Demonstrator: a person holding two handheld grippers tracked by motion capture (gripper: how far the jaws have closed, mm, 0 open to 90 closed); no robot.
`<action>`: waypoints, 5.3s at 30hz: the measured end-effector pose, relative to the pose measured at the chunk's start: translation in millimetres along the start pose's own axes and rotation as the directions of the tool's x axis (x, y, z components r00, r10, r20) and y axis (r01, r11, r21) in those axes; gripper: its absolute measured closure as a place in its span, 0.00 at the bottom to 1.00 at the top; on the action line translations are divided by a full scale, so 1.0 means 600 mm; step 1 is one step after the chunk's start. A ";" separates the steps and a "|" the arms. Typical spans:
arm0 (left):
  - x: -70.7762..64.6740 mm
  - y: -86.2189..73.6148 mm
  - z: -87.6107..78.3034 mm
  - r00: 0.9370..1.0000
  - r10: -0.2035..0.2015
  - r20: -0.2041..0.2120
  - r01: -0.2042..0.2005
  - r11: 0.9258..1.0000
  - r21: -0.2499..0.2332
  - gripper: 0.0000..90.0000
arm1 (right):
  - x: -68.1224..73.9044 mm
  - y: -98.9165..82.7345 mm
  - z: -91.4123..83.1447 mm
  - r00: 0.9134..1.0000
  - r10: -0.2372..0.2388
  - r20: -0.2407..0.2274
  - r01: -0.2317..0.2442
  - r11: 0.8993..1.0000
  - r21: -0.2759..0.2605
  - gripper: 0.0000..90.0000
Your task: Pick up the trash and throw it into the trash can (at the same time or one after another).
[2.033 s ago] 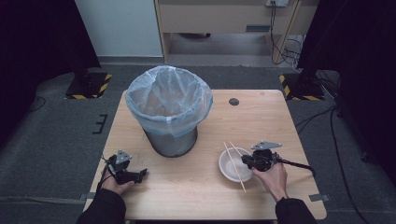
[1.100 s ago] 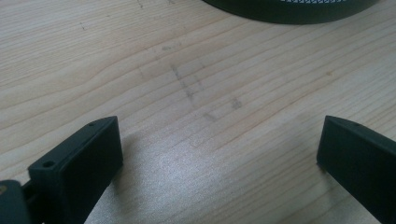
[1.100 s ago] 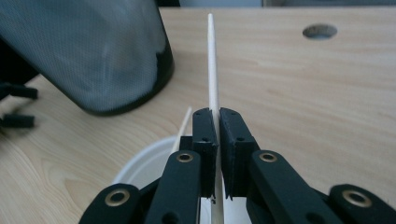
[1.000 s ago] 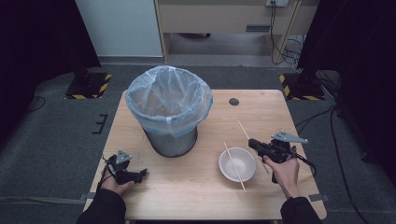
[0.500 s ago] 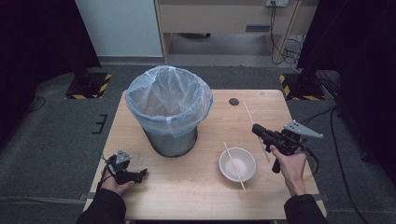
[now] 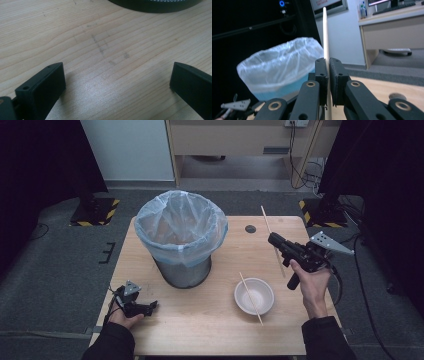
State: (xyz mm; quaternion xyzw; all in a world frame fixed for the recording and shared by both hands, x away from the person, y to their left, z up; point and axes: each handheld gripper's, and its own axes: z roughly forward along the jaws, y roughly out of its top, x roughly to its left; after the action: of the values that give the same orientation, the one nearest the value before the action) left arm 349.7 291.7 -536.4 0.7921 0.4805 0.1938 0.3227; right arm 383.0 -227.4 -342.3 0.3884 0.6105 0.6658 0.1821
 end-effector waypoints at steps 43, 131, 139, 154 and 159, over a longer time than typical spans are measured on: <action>0.000 0.001 0.001 1.000 0.000 0.003 0.000 1.000 -0.001 0.00 | 0.104 0.138 0.130 0.992 -0.080 -0.101 0.068 0.990 -0.121 0.95; -0.001 0.002 0.002 1.000 0.000 0.001 0.000 1.000 0.000 0.00 | 0.041 0.011 0.026 0.995 -0.088 0.048 0.085 0.995 0.054 0.41; -0.001 0.002 0.002 1.000 -0.001 0.000 0.001 1.000 0.000 0.00 | 0.016 -0.072 0.001 0.993 -0.084 0.083 0.067 0.981 0.182 0.42; -0.002 0.002 0.002 1.000 -0.003 -0.002 0.003 1.000 0.000 0.00 | 0.008 -0.184 -0.022 0.989 -0.093 0.116 0.046 0.933 0.358 0.47; -0.002 0.002 0.002 1.000 -0.003 -0.002 0.003 1.000 0.000 0.00 | 0.014 -0.222 -0.012 0.985 -0.114 0.126 0.045 0.891 0.452 0.52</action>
State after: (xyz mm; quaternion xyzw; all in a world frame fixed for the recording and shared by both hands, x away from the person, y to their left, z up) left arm 350.9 289.9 -536.4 0.7913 0.4819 0.1940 0.3225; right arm 341.7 -201.2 -466.8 0.4431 0.7474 0.4684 0.1602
